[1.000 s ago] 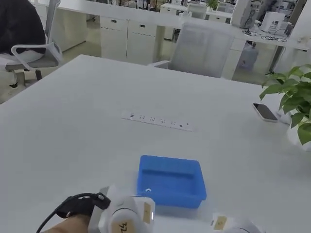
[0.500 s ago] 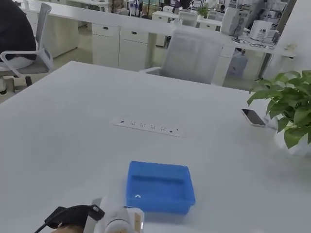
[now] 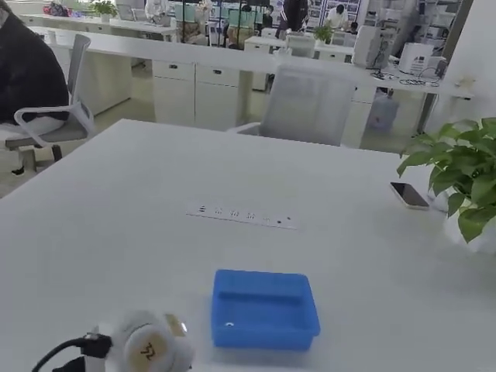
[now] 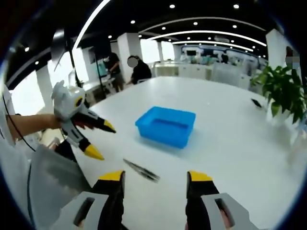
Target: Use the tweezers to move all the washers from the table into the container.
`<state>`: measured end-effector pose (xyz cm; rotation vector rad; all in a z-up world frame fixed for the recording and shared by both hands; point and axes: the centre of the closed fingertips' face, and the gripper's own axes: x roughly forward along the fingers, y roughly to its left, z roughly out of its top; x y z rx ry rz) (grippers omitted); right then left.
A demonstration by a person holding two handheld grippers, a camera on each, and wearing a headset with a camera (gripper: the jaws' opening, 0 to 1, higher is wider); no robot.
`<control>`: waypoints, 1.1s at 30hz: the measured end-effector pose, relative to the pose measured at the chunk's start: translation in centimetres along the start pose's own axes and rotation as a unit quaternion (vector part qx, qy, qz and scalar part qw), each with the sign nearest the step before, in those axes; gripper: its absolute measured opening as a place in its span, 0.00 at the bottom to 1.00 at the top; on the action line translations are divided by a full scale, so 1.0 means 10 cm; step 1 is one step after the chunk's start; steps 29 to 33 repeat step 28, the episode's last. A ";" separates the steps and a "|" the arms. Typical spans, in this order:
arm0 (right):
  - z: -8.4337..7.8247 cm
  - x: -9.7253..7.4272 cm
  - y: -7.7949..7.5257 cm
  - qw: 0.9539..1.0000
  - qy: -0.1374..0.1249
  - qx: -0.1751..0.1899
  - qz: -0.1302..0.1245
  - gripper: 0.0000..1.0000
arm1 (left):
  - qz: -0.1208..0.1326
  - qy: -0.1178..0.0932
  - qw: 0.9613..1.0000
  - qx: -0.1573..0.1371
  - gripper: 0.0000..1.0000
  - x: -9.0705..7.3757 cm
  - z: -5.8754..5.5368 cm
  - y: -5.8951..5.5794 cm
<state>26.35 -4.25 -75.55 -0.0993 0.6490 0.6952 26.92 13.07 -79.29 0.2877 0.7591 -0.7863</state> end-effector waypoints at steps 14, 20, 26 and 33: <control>0.04 -0.23 -0.14 0.998 -0.036 0.025 -0.051 0.78 | 0.120 -0.092 0.983 -0.105 0.99 -0.64 0.18 0.11; 0.03 -0.28 -0.18 0.996 -0.047 0.041 -0.063 0.89 | 0.125 -0.092 0.983 -0.100 0.99 -0.65 0.15 0.06; 0.04 -0.30 -0.18 0.996 -0.049 0.036 -0.071 0.97 | 0.128 -0.091 0.983 -0.099 0.99 -0.65 0.16 0.07; 0.02 -0.28 -0.18 0.996 -0.045 0.034 -0.071 0.99 | 0.130 -0.090 0.983 -0.097 0.99 -0.66 0.15 0.07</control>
